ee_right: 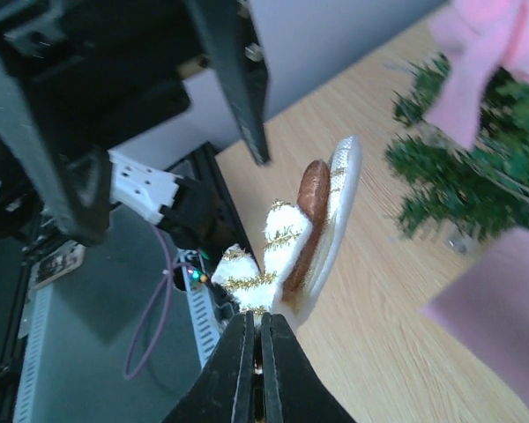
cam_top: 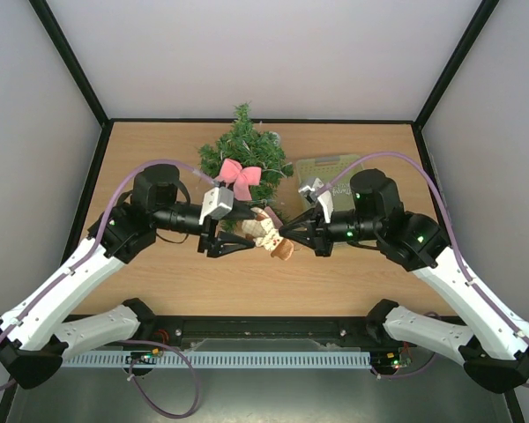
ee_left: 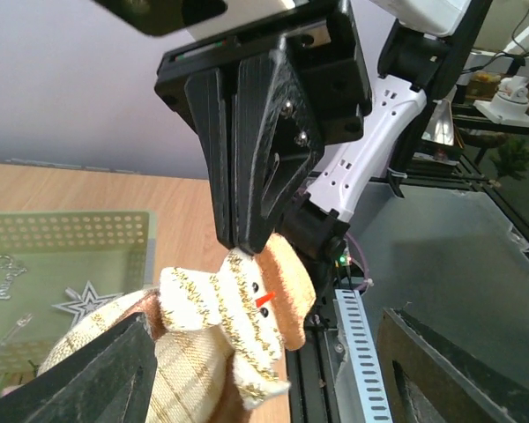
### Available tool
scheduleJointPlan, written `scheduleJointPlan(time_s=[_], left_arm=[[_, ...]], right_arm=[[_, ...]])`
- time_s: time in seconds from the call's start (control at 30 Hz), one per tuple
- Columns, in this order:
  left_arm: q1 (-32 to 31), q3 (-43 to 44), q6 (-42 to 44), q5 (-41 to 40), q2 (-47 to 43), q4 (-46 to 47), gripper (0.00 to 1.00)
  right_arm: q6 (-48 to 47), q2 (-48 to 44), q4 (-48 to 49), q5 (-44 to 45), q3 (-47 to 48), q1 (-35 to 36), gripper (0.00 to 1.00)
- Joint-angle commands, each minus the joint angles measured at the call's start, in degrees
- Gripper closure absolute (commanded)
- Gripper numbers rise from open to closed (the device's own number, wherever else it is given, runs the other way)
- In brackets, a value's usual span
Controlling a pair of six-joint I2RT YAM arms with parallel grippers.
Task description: Decorate the small christmas tree
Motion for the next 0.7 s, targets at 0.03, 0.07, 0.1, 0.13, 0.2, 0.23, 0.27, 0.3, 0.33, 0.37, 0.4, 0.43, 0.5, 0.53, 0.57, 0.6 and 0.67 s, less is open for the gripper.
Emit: scheduleJointPlan(time_s=[0.03, 0.07, 0.1, 0.13, 0.2, 0.23, 0.27, 0.3, 0.33, 0.37, 0.4, 0.43, 0.5, 0.53, 0.57, 0.6, 0.67], left_arm=[[-0.22, 2.28, 0.76, 4.41, 1.11, -1.17, 0.29], [-0.22, 2.55, 0.85, 4.93, 1.5, -1.22, 0.29], [-0.22, 2.81, 1.01, 5.32, 1.89, -1.42, 0.29], [-0.22, 3.08, 1.4, 5.46, 2.32, -1.74, 0.28], [-0.22, 3.61, 1.96, 5.41, 3.03, -2.59, 0.27], [-0.22, 3.87, 2.18, 5.53, 3.35, -2.77, 0.27], [-0.22, 4.09, 2.28, 5.86, 3.73, -2.88, 0.26], [-0.22, 4.27, 2.49, 6.18, 3.98, -3.02, 0.25], [-0.22, 4.45, 2.68, 6.17, 4.28, -3.07, 0.23], [-0.27, 4.67, 2.66, 6.08, 4.49, -3.07, 0.21], [-0.23, 4.92, 2.84, 6.21, 4.59, -3.24, 0.21], [-0.22, 5.31, 3.1, 6.53, 4.59, -3.39, 0.21], [-0.22, 5.84, 3.52, 6.64, 4.22, -3.23, 0.21], [-0.22, 6.03, 3.55, 6.51, 3.94, -2.93, 0.21], [-0.22, 6.14, 3.66, 6.2, 3.6, -2.6, 0.21], [-0.22, 6.15, 3.63, 5.9, 3.32, -2.27, 0.21], [-0.22, 6.15, 3.43, 5.81, 3.03, -1.58, 0.21]], right_arm=[[-3.48, 0.36, 7.48, -7.46, 1.63, 0.78, 0.98], [-3.72, 0.96, 7.87, -8.06, 1.87, 0.87, 0.98], [-3.82, 1.42, 8.15, -8.56, 2.07, 0.9, 0.98], [-4.21, 1.76, 8.32, -9.06, 2.41, 0.94, 0.98], [-5.14, 2.19, 8.19, -9.73, 2.9, 1.19, 0.98], [-5.43, 2.31, 8.18, -9.74, 3.12, 1.24, 0.98], [-5.74, 2.46, 8.06, -9.83, 3.38, 1.39, 0.98], [-6.09, 2.63, 7.88, -10.16, 3.54, 1.51, 0.98], [-6.39, 2.75, 7.74, -10.55, 3.65, 1.61, 0.98], [-6.88, 2.94, 7.4, -10.78, 3.71, 1.7, 0.98], [-7.45, 3.14, 6.84, -10.86, 3.73, 1.76, 0.98], [-8.01, 3.39, 6.05, -10.89, 3.85, 1.85, 0.98], [-9.16, 3.95, 4.27, -10.69, 4.2, 1.97, 0.98], [-9.61, 4.12, 3.71, -10.68, 4.18, 2.08, 0.98], [-10.08, 4.24, 3.25, -10.73, 4.1, 2.19, 0.98], [-10.4, 4.31, 2.97, -10.73, 4.15, 2.32, 0.98], [-10.84, 4.36, 2.83, -10.75, 3.98, 2.53, 0.98]])
